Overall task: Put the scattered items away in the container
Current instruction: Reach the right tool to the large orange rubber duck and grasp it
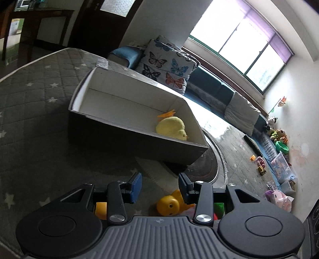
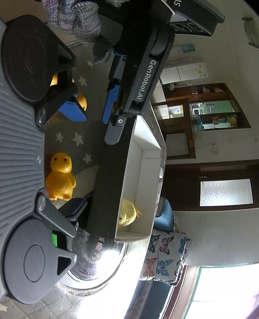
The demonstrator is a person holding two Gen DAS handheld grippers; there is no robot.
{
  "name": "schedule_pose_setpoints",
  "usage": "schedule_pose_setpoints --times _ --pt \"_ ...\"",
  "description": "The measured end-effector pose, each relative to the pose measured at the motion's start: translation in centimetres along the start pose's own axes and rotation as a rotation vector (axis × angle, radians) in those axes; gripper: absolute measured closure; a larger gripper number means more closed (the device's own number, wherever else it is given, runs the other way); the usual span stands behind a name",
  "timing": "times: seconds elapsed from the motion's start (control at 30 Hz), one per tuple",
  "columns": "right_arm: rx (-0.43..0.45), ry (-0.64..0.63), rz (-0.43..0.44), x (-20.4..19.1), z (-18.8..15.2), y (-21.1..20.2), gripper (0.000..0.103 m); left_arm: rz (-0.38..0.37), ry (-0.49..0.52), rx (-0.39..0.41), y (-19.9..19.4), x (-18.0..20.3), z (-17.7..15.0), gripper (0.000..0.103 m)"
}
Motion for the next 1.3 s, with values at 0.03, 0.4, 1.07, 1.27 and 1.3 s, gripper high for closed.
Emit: schedule_pose_setpoints --times 0.03,0.4,1.07,1.27,1.3 --pt "-0.002 0.001 0.003 -0.2 -0.2 0.0 0.015 0.004 -0.004 0.003 -0.3 -0.2 -0.1 0.060" --pt "-0.053 -0.014 0.068 -2.7 -2.1 1.0 0.015 0.092 -0.058 0.007 -2.5 -3.4 -2.2 0.060" --pt "-0.171 -0.096 0.163 -7.6 -4.7 4.3 0.015 0.085 -0.092 -0.060 -2.3 -5.0 -4.6 0.060" --pt "-0.190 -0.101 0.160 -7.6 -5.1 5.0 0.020 0.093 -0.093 -0.085 -1.5 -5.1 -4.8 0.060" --pt "-0.192 -0.099 0.158 -7.5 -5.1 5.0 0.020 0.091 -0.094 -0.086 -1.4 -5.2 -4.9 0.060"
Point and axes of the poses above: each gripper's, at about its wrist camera, not at the fingertips, and y roughly the way its jaws point, x to its right, z to its top, the point moved 3 cm from there along y, roughly the way its jaws point, and after that the axes turned 8 degrees about y, right-handed, at the moved point
